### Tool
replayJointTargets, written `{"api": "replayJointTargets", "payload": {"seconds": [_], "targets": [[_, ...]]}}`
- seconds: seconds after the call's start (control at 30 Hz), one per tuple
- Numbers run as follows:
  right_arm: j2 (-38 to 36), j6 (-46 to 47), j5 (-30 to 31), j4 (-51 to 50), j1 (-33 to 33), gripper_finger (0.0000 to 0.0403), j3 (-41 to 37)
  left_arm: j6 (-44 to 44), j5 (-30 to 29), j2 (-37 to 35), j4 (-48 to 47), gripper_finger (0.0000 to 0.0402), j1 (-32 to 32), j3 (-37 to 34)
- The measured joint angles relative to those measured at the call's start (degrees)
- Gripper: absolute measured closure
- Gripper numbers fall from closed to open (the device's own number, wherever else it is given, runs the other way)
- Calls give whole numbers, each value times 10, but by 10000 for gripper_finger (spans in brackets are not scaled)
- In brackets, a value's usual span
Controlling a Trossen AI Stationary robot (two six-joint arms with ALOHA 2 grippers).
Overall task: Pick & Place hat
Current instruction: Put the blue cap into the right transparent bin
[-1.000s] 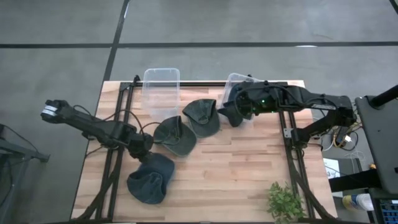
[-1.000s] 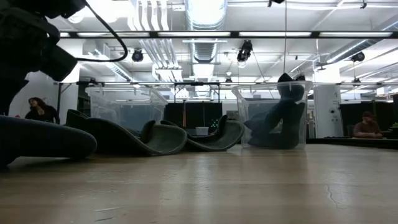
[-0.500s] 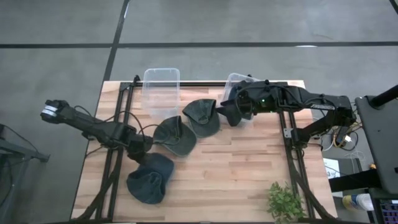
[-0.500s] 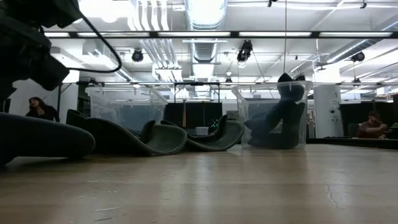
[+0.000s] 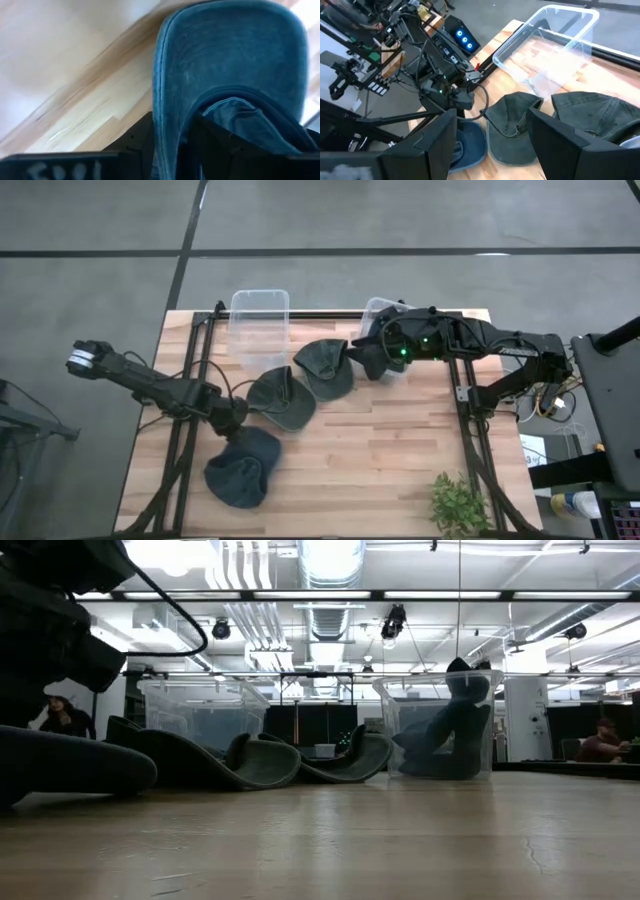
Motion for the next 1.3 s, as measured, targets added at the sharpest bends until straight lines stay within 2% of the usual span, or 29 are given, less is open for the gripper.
{"api": "replayJointTargets", "payload": {"seconds": [0.23, 0.47, 0.63, 0.77, 0.9, 1.07, 1.3], "targets": [[0, 0, 22, 0, 0, 170, 0, 31, -17, -1, 18, 387, 0, 6], [0, 0, 27, -1, 0, 170, -5, 61, -37, -2, 57, 394, 0, 35], [0, 0, 28, 0, 0, 170, -6, 81, -45, -7, 59, 395, 0, 85], [0, 8, 26, -2, 0, 170, -9, 90, -76, -9, 59, 395, 1, 138], [0, 43, 20, -2, 0, 170, -14, 113, -131, -10, 59, 395, 4, 202], [0, 64, -15, -1, 3, 170, -20, 136, -190, -10, 61, 395, 27, 271], [0, 80, -25, 0, 30, 170, -28, 171, -200, -9, 59, 395, 81, 316]]}}
